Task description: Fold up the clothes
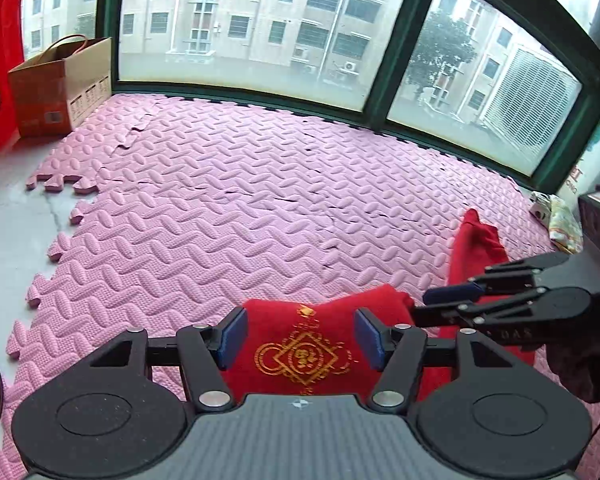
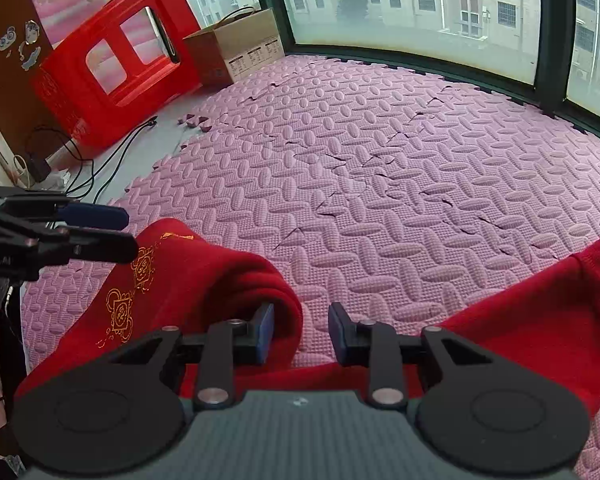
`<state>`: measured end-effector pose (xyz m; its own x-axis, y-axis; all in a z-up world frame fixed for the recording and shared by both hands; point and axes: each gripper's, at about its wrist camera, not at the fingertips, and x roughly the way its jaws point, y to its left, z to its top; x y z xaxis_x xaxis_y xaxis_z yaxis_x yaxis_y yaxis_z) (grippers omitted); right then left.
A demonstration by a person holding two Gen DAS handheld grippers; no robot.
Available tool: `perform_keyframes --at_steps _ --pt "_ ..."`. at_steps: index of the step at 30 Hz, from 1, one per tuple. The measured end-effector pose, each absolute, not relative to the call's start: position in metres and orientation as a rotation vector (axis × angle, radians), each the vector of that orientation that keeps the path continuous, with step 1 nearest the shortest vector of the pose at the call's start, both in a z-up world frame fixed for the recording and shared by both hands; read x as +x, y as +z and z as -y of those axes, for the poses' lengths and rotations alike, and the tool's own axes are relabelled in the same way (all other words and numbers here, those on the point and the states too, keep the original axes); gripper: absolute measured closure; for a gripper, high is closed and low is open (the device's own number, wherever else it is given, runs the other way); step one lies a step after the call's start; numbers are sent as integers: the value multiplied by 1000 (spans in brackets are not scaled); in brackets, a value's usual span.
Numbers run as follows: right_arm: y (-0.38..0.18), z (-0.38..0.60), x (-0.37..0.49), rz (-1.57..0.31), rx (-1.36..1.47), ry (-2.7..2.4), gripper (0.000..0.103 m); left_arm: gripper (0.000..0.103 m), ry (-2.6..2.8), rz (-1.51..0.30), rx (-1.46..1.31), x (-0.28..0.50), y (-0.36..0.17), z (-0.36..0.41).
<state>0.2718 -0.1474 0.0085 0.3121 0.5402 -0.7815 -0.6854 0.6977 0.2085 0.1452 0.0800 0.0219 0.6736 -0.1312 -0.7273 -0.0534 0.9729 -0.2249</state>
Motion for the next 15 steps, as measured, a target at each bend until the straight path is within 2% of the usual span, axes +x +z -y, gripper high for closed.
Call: perform_keyframes --at_steps 6,9,11,13,14,15 --pt "2 140 264 -963 -223 842 73 41 -47 -888 -317 156 5 -100" --pt "-7 143 263 -976 -241 816 73 50 -48 -916 -358 161 -4 -111" --pt "-14 142 261 -985 -248 805 73 51 -40 -926 -378 162 -8 -115" --pt "-19 140 260 -989 -253 805 80 51 -44 -922 -388 163 -9 -117" --pt "-19 137 259 -977 -276 798 82 59 -57 -922 -395 163 -10 -118" --pt "-18 134 257 -956 -310 789 90 70 -69 -923 -401 163 -10 -119"
